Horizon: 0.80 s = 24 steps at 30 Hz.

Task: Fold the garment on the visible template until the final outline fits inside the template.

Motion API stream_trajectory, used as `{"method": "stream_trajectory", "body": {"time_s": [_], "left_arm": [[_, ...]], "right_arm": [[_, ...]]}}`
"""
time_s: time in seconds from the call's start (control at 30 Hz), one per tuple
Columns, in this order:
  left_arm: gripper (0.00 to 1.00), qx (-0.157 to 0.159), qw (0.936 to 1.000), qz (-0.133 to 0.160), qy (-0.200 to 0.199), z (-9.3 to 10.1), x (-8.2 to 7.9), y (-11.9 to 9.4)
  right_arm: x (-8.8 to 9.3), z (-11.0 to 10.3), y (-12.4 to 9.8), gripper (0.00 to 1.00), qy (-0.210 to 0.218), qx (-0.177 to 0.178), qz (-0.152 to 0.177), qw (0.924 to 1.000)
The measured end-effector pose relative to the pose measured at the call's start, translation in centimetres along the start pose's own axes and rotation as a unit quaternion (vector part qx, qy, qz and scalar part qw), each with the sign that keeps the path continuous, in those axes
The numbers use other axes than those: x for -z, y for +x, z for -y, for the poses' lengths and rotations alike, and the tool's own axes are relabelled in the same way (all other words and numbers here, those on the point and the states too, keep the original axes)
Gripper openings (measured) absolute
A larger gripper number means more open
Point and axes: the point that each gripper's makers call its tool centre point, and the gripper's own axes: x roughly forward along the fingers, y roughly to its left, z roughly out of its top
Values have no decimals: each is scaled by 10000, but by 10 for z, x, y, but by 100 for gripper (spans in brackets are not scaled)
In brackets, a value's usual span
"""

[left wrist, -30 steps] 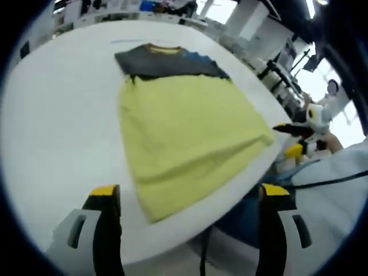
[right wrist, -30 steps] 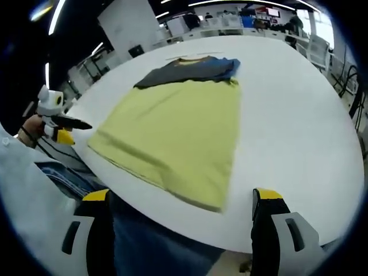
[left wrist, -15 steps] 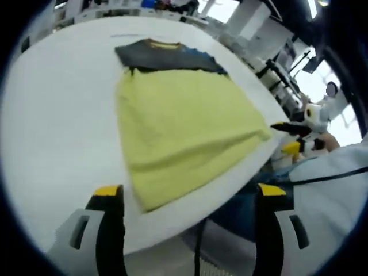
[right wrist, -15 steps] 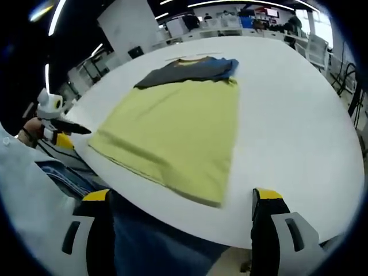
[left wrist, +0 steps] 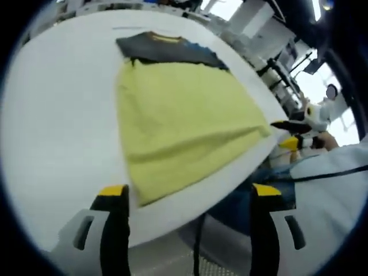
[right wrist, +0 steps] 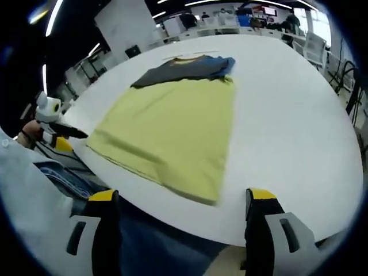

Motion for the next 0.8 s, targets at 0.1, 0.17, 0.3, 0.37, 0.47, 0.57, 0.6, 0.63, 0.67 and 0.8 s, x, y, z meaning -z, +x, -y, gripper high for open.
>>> {"method": "stream_trajectory", "body": {"time_s": [0.1, 0.17, 0.3, 0.37, 0.47, 0.57, 0.6, 0.63, 0.67, 0.8], "left_arm": [[81, -9, 10000, 54, -26, -1, -2, -2], [78, -43, 10000, 52, -32, -3, -2, -2], [70, -55, 10000, 2, -46, -4, -1, -2], [69, -43, 9999, 8, -138, -3, -2, -2], [63, -129, 9997, 9, -224, -9, -3, -3], [59, -179, 9995, -9, -255, -12, -2, -3], [57, -223, 9994, -13, -267, -14, -2, -3], [53, -270, 9992, -11, -285, -16, -2, -3], [50, -300, 9991, -19, -290, -18, -2, -2], [45, -332, 9987, 11, -386, -22, -2, -2]], "right_arm": [[0, 3, 0, 84, 4, 49, -25, 10000], [-1, 4, 0, 80, 41, 61, -14, 10000], [-2, 5, 2, 70, 44, 46, -35, 10000], [-4, 4, 3, 66, 91, 2, 7, 10000], [-5, 6, 2, 61, 150, 39, 19, 9999], [-5, 8, 2, 58, 127, 81, 17, 9999], [-4, 9, 1, 57, 131, 92, 29, 9999], [-5, 10, 1, 56, 154, 98, 43, 9998], [-5, 11, 0, 56, 206, 94, 61, 9997], [-5, 11, 0, 53, 275, 93, 63, 9996]]}}
